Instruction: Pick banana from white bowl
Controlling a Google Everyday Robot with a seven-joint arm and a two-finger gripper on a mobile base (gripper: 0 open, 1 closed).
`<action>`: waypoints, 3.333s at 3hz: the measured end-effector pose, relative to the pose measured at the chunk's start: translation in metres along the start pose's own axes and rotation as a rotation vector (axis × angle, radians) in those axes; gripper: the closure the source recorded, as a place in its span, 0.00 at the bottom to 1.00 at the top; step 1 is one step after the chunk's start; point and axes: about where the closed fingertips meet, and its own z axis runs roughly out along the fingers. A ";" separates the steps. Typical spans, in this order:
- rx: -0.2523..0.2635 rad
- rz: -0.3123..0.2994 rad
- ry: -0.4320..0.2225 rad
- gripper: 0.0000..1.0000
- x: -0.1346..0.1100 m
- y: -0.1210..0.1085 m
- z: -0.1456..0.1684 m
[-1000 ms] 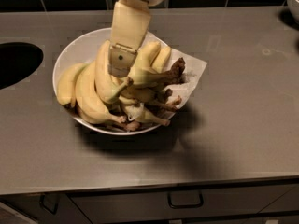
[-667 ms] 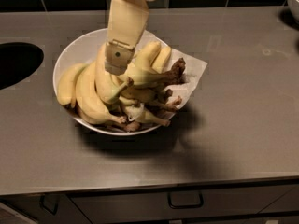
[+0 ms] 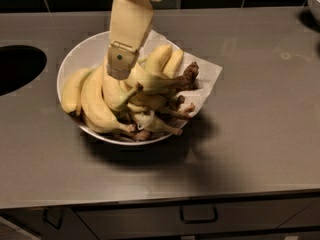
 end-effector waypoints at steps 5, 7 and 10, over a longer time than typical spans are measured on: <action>0.082 0.293 0.115 0.01 0.014 -0.003 0.061; 0.108 0.371 0.152 0.15 0.009 -0.009 0.064; 0.109 0.450 0.150 0.19 0.020 0.000 0.070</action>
Offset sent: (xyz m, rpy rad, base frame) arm 0.0117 -0.0274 -0.0684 -0.0756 0.2223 -0.3884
